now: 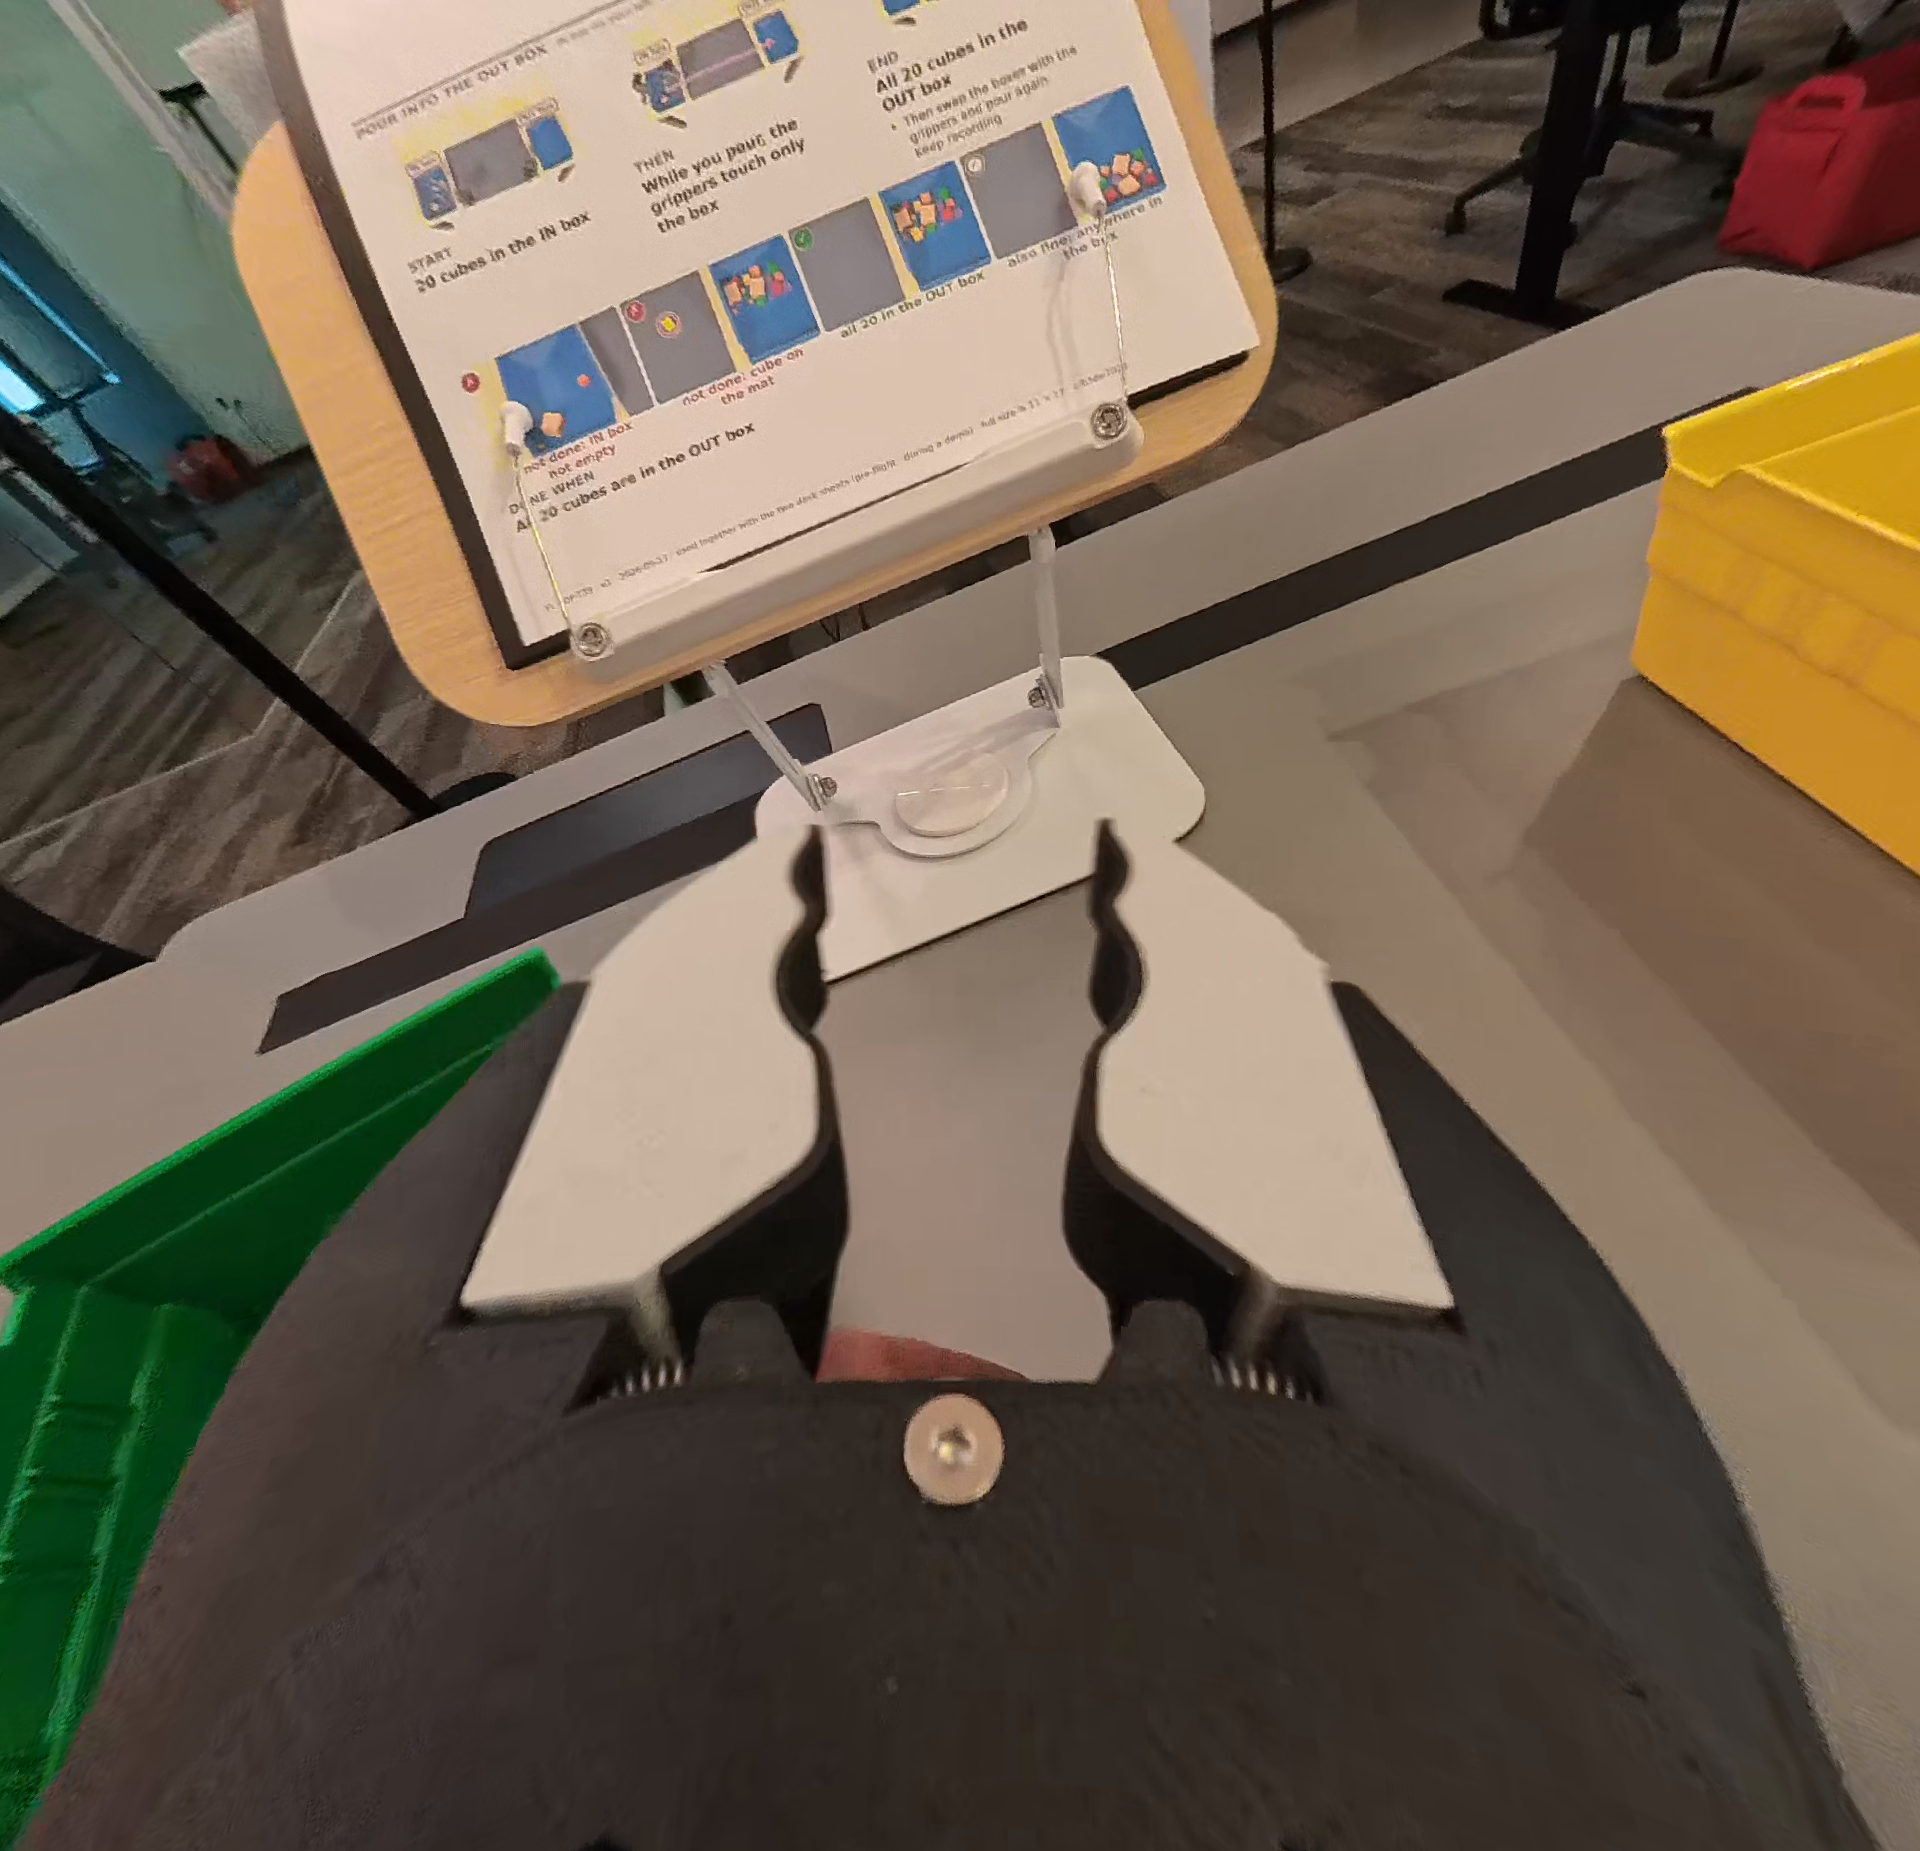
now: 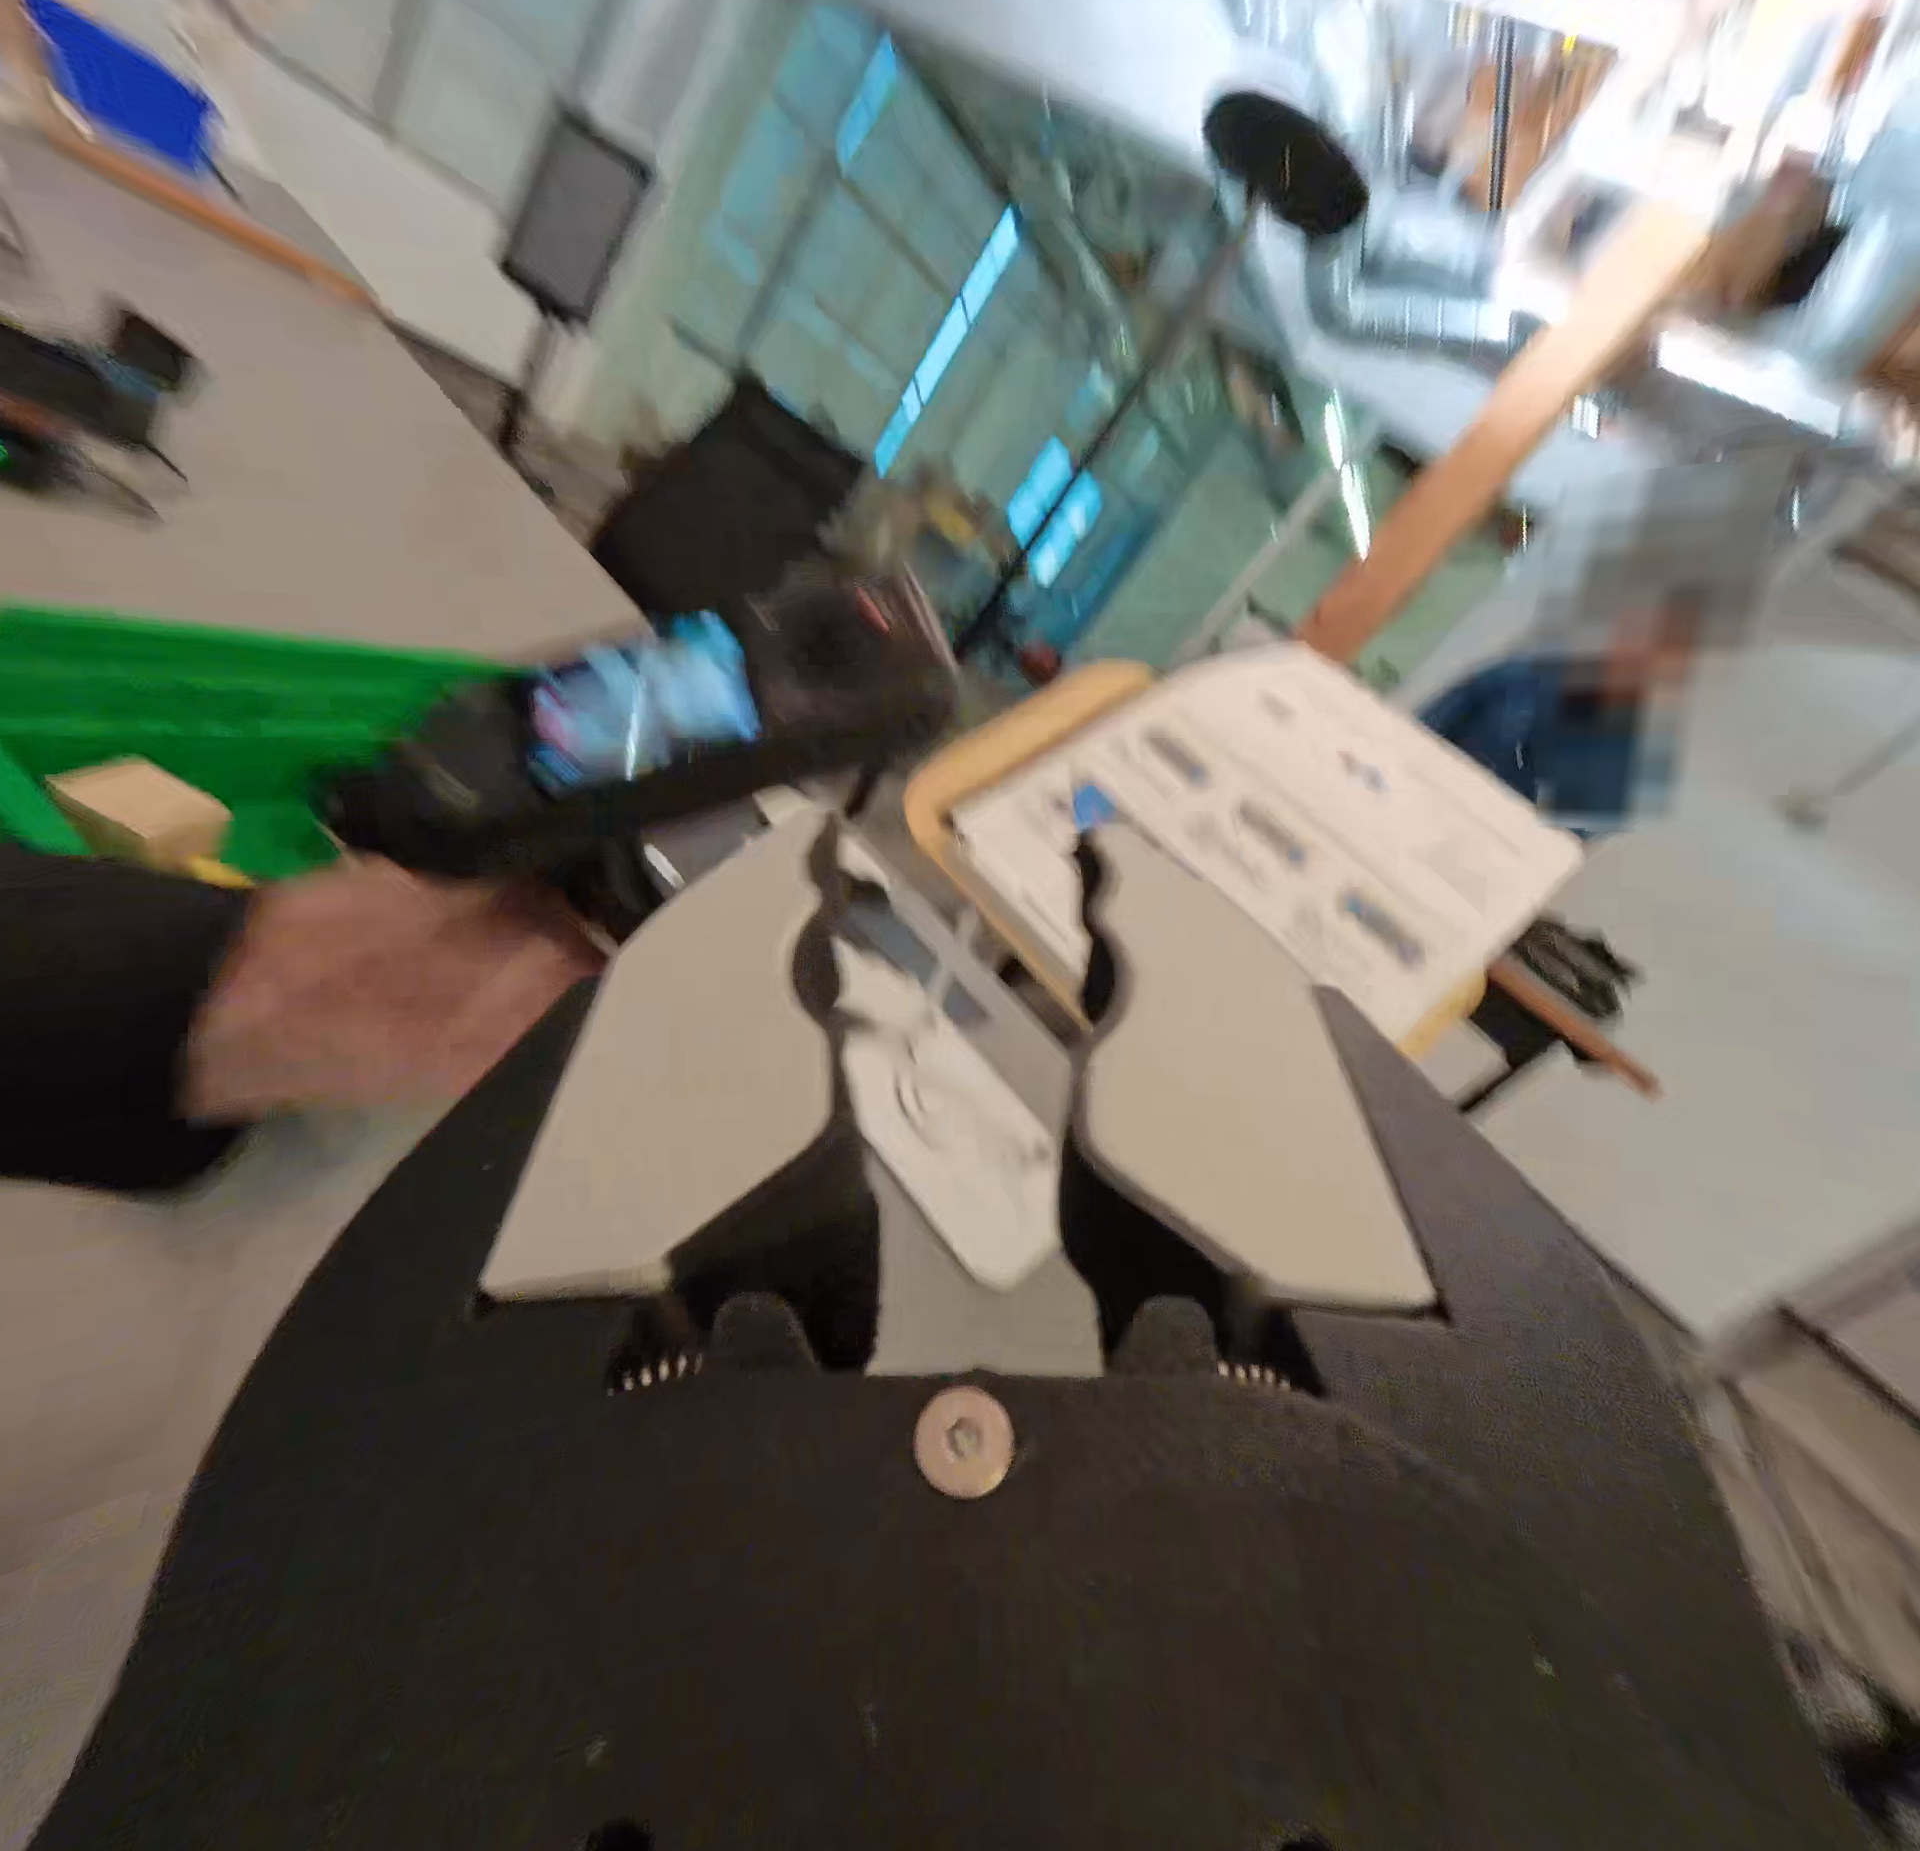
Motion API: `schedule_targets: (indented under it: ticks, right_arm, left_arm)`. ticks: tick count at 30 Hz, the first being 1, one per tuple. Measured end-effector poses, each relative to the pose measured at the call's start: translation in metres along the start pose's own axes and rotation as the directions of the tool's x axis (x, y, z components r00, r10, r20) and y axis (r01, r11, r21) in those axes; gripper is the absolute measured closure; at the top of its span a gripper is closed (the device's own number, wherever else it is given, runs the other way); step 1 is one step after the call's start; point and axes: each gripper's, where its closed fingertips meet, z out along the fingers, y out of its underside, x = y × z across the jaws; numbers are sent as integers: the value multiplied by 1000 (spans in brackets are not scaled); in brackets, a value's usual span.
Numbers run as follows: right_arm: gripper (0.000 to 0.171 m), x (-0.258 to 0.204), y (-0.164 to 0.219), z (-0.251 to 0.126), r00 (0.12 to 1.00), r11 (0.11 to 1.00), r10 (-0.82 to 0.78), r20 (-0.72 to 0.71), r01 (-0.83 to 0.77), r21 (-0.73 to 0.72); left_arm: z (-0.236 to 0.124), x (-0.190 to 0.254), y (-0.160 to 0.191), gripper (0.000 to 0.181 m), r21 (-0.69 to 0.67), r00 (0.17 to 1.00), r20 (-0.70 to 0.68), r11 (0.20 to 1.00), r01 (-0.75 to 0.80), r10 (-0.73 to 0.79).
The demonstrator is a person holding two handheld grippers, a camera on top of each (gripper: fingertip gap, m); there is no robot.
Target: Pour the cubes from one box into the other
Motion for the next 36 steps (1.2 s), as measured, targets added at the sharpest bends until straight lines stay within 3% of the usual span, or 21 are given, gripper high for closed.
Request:
schedule_targets:
  ticks: [1,3,4,6,9,13,15,19,23,25,31,36]
  right_arm:
    - [144,12,18,0,1000,998,9,-27,-11,-63]
    - [166,33,55,1,995,976,31,-96,-51,-210]
    - [166,39,74,1,992,953,42,-121,-76,-294]
    - [166,44,91,2,988,939,48,-148,-95,-331]
    - [132,43,123,4,982,882,73,-172,-145,-449]
    - [107,44,175,-3,979,770,73,-190,-176,-613]
    - [109,44,186,-6,983,751,10,-181,-127,-648]
    - [105,33,196,-4,989,716,-56,-133,-53,-696]
    - [102,25,194,-1,990,708,-96,-107,-8,-706]
    - [100,22,195,-1,990,703,-97,-99,-2,-711]
    - [97,19,201,-1,993,692,-71,-97,-21,-722]
    - [97,16,200,0,994,691,-58,-92,-27,-723]
  left_arm:
    - [-3,-4,-1,142,11,1000,11,1000,-6,6]
    - [-8,-8,-4,166,33,999,12,999,-31,31]
    - [-10,-9,-3,171,30,999,17,998,-47,46]
    - [-17,-4,-10,181,83,997,-7,994,-72,73]
    - [-38,9,-27,181,215,994,-79,975,-61,80]
    - [-127,45,-85,159,619,944,-276,785,32,179]
    - [-175,78,-100,153,727,888,-332,686,25,318]
    - [-238,152,-113,116,849,754,-338,528,-13,563]
    - [-235,199,-107,103,871,680,-280,478,-118,678]
    - [-227,209,-103,99,857,657,-296,496,-137,693]
    - [-217,216,-98,98,853,657,-255,485,-194,710]
    - [-227,215,-105,100,856,664,-323,508,-100,675]
